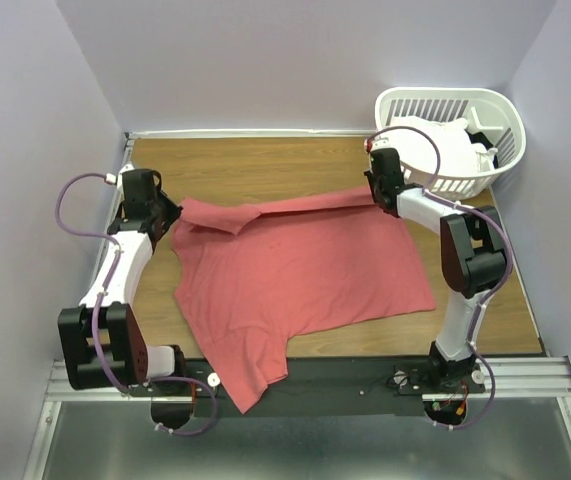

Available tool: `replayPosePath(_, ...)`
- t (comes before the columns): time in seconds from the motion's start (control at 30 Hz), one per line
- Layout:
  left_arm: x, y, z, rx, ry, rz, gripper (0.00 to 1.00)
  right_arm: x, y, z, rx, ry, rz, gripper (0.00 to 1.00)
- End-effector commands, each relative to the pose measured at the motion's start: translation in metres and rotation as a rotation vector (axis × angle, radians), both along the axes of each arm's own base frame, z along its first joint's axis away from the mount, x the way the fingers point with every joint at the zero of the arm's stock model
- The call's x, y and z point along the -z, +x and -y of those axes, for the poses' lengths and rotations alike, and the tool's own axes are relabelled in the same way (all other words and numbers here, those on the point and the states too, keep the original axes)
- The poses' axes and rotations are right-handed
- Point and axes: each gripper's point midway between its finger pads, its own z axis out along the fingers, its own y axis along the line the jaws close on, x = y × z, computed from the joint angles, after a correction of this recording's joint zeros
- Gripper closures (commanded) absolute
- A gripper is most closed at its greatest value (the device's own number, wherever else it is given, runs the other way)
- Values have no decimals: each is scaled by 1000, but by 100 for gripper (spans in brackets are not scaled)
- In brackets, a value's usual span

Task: Fold and stack the t-shirts
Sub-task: Fold the tshirt

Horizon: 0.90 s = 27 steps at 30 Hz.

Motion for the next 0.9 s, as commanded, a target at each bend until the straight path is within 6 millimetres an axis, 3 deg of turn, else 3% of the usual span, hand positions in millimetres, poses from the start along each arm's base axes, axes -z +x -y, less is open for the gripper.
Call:
replayPosePath(0.0,8,-24,4,-26,-40,-34,100,-11,-7,16,72,-17,34,99)
replayPosePath(0.27,41,-67,9,-57,-86,-83,100,3,-17,23,100,-28,7,99)
replayPosePath(0.43,57,-76,12,-73,-107,-100,100,10,-22,25,119,-32,-6,99)
replayPosePath(0.67,92,-90,29,-44,-206,-147,100,20,-25,27,131,-30,-25,98)
replayPosePath(0.87,88,-93,39,-10,-243,-125,100,19,-24,25,136,-18,-20,98)
